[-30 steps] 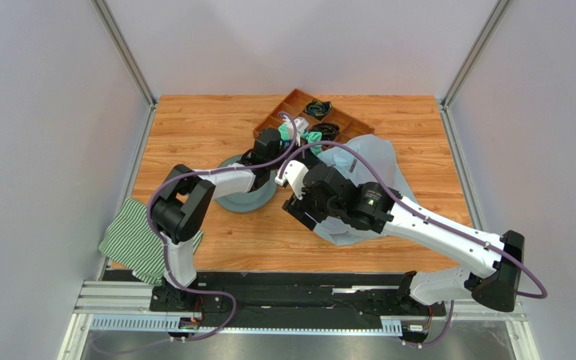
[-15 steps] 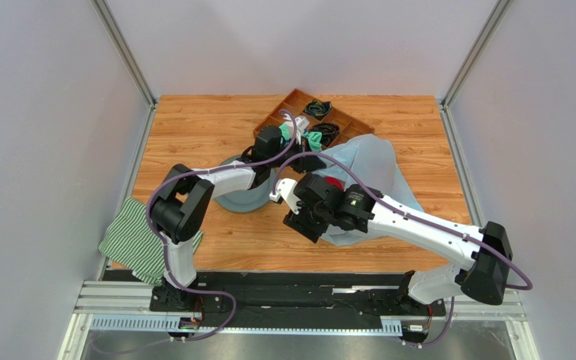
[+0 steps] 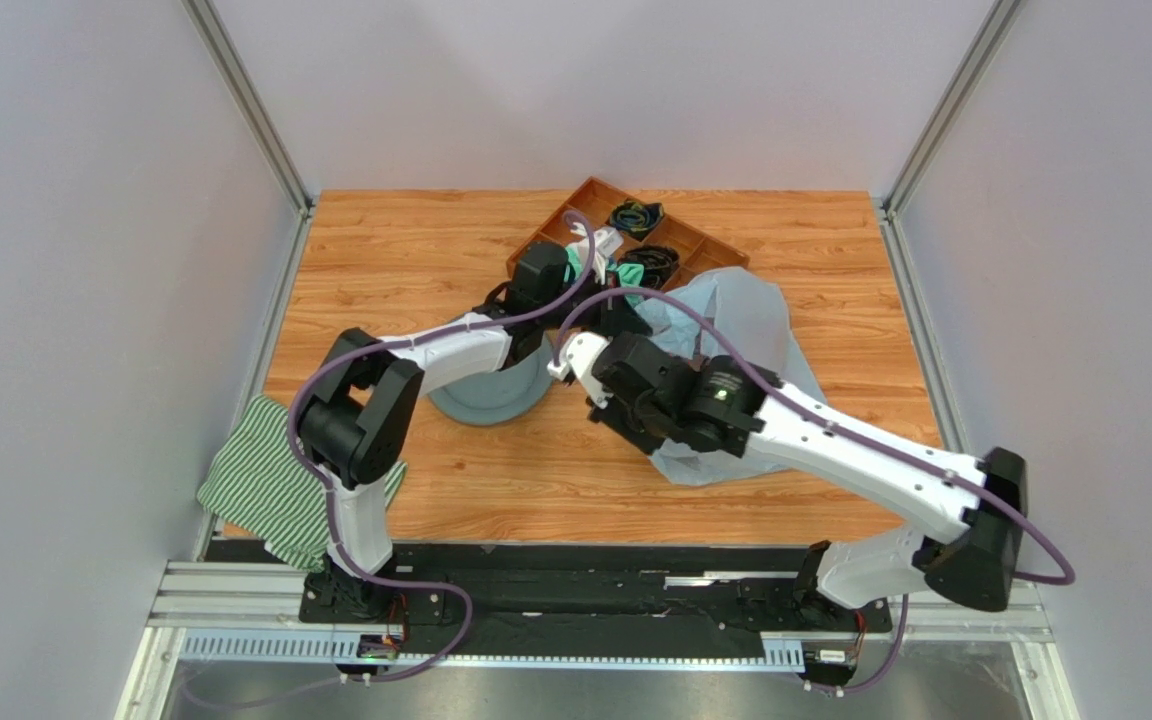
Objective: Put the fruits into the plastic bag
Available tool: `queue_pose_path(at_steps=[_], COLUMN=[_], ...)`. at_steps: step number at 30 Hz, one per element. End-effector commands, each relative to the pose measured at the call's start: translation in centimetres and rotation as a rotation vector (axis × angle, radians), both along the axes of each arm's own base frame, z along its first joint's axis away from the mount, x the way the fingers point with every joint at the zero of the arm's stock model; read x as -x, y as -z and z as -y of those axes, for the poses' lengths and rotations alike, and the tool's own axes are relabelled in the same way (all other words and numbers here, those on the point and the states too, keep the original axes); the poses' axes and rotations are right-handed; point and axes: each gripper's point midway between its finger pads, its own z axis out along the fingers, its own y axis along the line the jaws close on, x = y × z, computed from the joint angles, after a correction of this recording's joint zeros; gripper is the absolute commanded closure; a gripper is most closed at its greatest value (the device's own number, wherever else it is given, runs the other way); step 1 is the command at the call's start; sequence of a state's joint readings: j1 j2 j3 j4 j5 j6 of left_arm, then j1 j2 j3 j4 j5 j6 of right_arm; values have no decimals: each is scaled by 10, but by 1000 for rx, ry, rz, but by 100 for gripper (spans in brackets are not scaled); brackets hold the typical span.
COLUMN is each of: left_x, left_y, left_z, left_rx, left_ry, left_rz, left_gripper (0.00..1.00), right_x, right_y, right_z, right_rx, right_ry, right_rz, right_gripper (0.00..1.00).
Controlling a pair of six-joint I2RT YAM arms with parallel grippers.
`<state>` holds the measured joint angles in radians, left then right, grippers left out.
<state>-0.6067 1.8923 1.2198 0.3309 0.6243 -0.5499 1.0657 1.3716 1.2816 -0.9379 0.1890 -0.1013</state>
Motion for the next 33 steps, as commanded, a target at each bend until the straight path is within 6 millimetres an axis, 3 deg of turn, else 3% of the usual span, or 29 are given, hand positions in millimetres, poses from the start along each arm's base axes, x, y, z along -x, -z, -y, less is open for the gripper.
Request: queue_pose_path(at_steps=[1,5,10,12,14,18,24,25,27,28,29,31,33], left_x=[3,12,20,21,19,18,15,17,16,23,22,30,33], left_y=[-102,-161,-203,-208,-199,-199,-198,-208,-196,-211,-199,-209,-200], left_z=[-1,-7,-12,-11,-10,-2,27,33,44,52,59,71,83], left_rx=[65,105,148,149,124,132,161,171,144,162,148,167,167], left_ry=[39,40,35,43,50,92,208,229,267,297,319,368,396], left_rz=[143,208,239,244,216,209,225,259,239,268,243,268,247], left_gripper=[100,100,100,100,100,100,100,100,100,100,100,100,100], right_x=[-31,-38,-42,-41,-40,-39,-48,-49,-51,-52,-51,-51,-50], right_y=[-144,-208,-227,-233,-234,-237,-230,-232,-234,-235,-239,-244,-250], right_z=[41,84,121,135,141,141,141,145,145,148,149,155,160], right_rx=[-251,-368,-376,-390,-397,-429,-350,-342,-334,-329,-337,-337,-347], right_ry=[197,331,452,503,527,530,578,602,618,628,636,663,683], right_rz=[368,555,671,701,713,712,734,746,754,759,764,781,794], right_gripper=[100,100,100,100,100,100,100,100,100,100,100,100,100])
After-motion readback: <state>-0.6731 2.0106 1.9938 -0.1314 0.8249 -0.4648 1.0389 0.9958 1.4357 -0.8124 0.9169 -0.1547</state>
